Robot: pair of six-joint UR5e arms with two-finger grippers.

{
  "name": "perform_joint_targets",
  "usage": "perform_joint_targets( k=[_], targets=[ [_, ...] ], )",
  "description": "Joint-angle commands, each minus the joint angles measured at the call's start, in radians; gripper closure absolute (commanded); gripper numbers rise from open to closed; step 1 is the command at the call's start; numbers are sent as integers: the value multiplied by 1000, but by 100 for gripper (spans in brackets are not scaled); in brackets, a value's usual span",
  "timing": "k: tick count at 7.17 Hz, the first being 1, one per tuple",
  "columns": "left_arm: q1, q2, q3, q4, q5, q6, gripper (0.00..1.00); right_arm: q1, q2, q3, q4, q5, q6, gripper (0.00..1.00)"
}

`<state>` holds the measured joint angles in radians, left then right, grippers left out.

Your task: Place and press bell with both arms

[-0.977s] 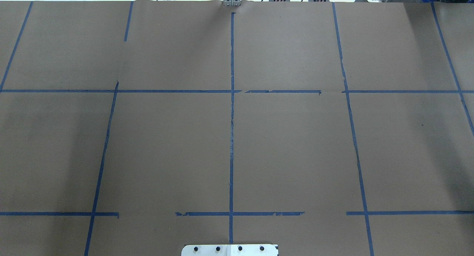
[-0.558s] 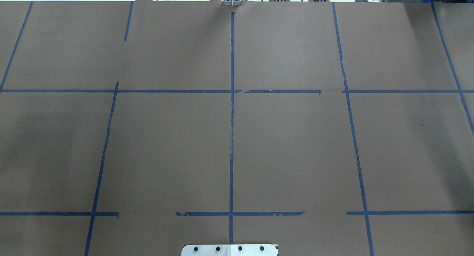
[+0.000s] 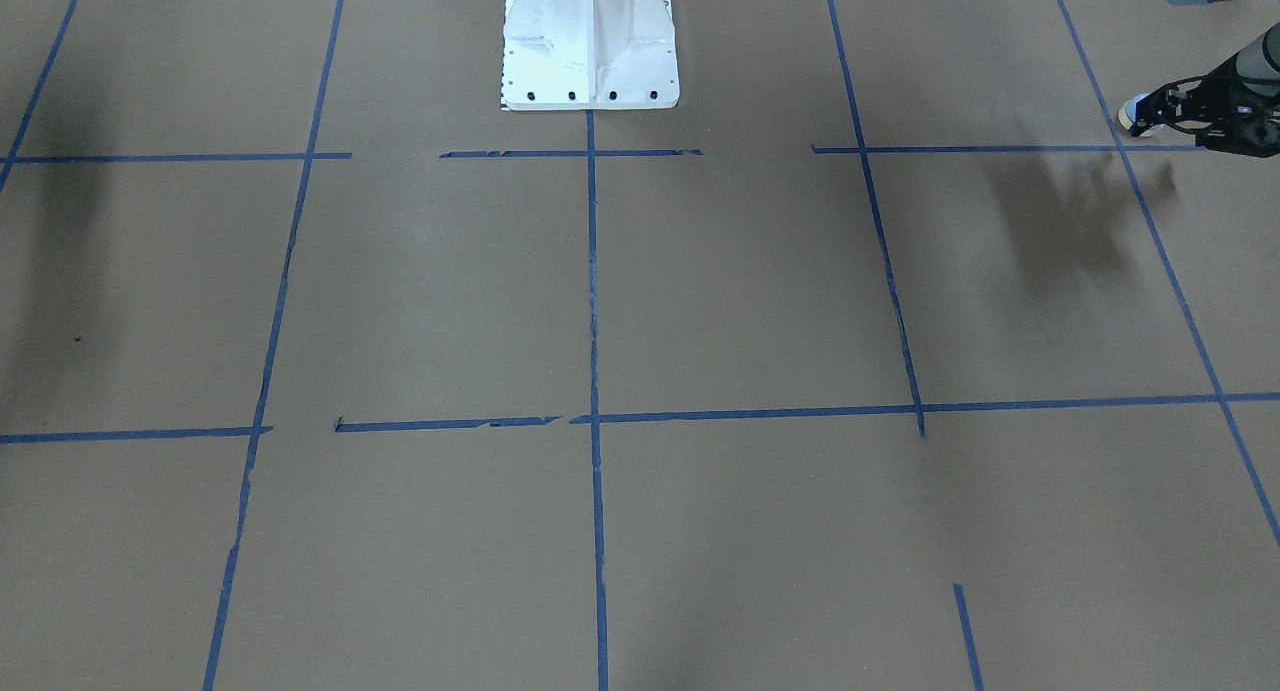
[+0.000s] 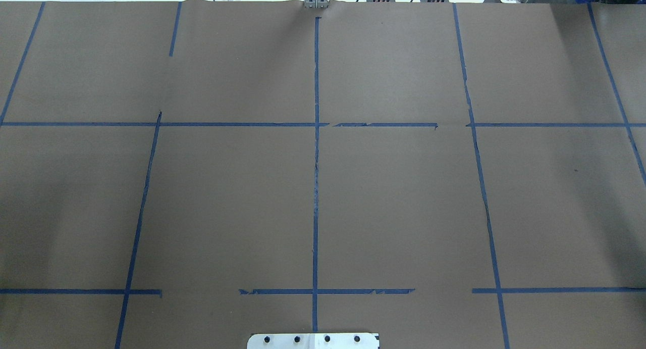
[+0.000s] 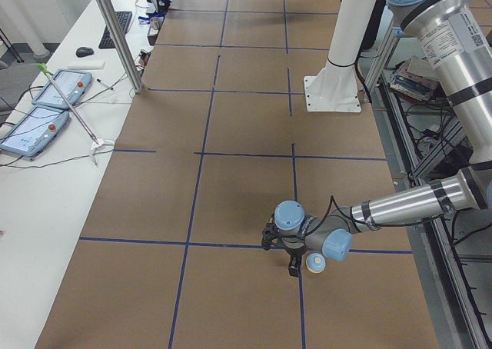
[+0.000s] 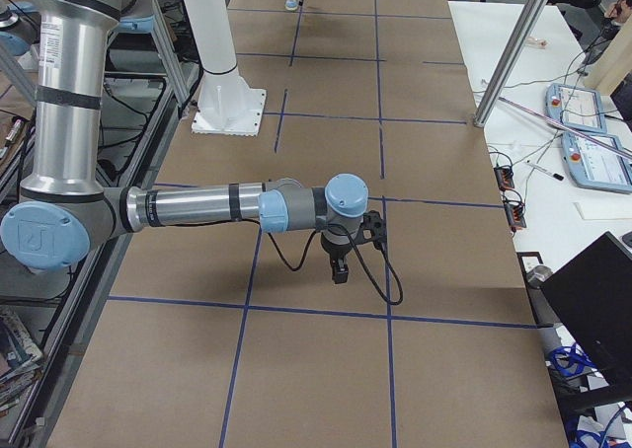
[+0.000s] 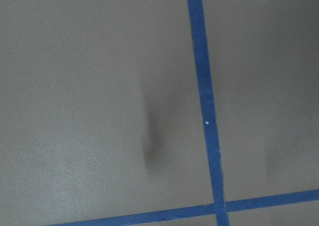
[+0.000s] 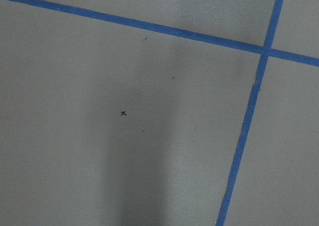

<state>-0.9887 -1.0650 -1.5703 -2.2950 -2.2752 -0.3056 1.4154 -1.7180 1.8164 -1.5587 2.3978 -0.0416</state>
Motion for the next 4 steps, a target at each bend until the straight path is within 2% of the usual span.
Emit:
perform_joint_targets(
  k=[1, 4],
  targets=[
    [71, 16, 9, -29, -1, -3, 0, -1, 0, 4, 0, 1, 0, 0],
    [94, 42, 10, -29, -43, -4, 0, -1, 0, 4, 0, 1, 0, 0]
  ],
)
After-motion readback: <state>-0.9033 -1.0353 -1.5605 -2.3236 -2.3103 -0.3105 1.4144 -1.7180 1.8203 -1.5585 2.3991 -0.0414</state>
